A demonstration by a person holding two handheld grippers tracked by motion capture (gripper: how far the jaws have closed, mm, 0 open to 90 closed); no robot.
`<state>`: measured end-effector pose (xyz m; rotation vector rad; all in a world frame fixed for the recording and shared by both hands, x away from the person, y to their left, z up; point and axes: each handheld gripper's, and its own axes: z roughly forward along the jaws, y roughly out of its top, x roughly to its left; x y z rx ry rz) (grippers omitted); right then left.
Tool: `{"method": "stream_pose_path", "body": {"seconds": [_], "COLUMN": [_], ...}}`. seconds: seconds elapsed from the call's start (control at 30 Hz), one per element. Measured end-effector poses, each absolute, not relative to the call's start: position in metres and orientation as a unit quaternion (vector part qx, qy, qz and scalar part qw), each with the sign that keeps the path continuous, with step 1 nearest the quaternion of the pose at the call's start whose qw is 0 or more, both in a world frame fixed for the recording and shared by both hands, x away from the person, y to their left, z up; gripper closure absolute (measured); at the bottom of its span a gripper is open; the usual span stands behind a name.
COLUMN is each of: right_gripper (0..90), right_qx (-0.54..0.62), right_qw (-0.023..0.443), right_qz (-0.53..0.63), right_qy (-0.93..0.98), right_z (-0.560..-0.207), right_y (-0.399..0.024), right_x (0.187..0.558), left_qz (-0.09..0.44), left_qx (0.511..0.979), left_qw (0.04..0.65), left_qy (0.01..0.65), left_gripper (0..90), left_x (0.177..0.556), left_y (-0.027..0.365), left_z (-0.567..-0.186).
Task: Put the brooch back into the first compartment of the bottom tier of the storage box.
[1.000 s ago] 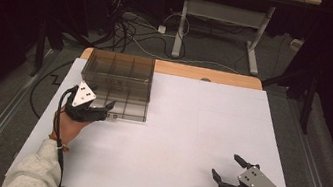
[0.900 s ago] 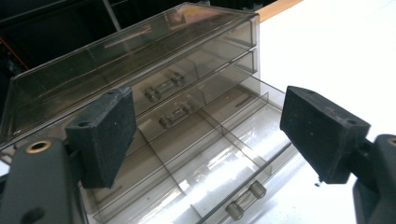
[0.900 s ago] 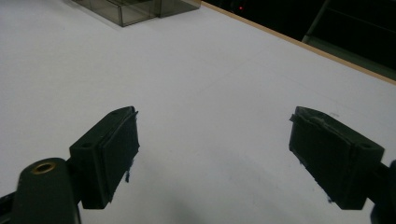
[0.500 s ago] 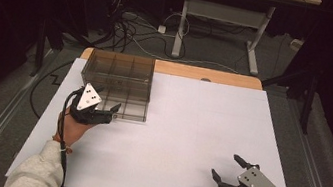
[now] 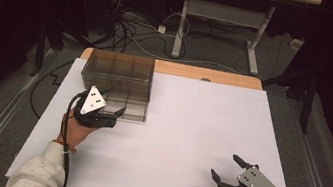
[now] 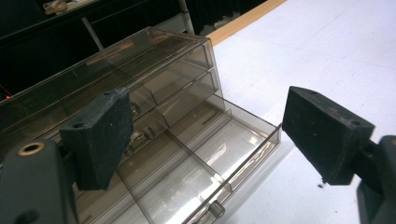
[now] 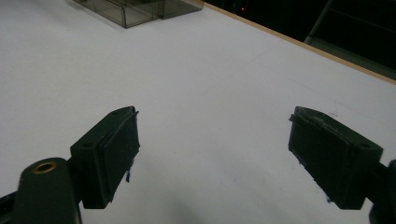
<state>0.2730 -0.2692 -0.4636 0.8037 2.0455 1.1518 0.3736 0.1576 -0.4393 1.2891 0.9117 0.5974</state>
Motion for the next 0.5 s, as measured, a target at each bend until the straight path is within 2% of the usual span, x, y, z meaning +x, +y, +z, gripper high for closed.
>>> {"method": "stream_pose_path", "body": {"seconds": [0.5], "right_gripper": [16.7], "right_qx": [0.306], "right_qw": [0.321], "right_qz": [0.439], "right_qy": [0.781], "right_z": [-0.464], "right_y": [-0.27], "right_x": [0.272], "left_qz": [0.253], "left_qx": [0.592], "left_qw": [0.666], "left_qy": [0.377], "left_gripper": [16.1], "left_x": [0.362], "left_y": [0.138], "left_z": [-0.439]}}
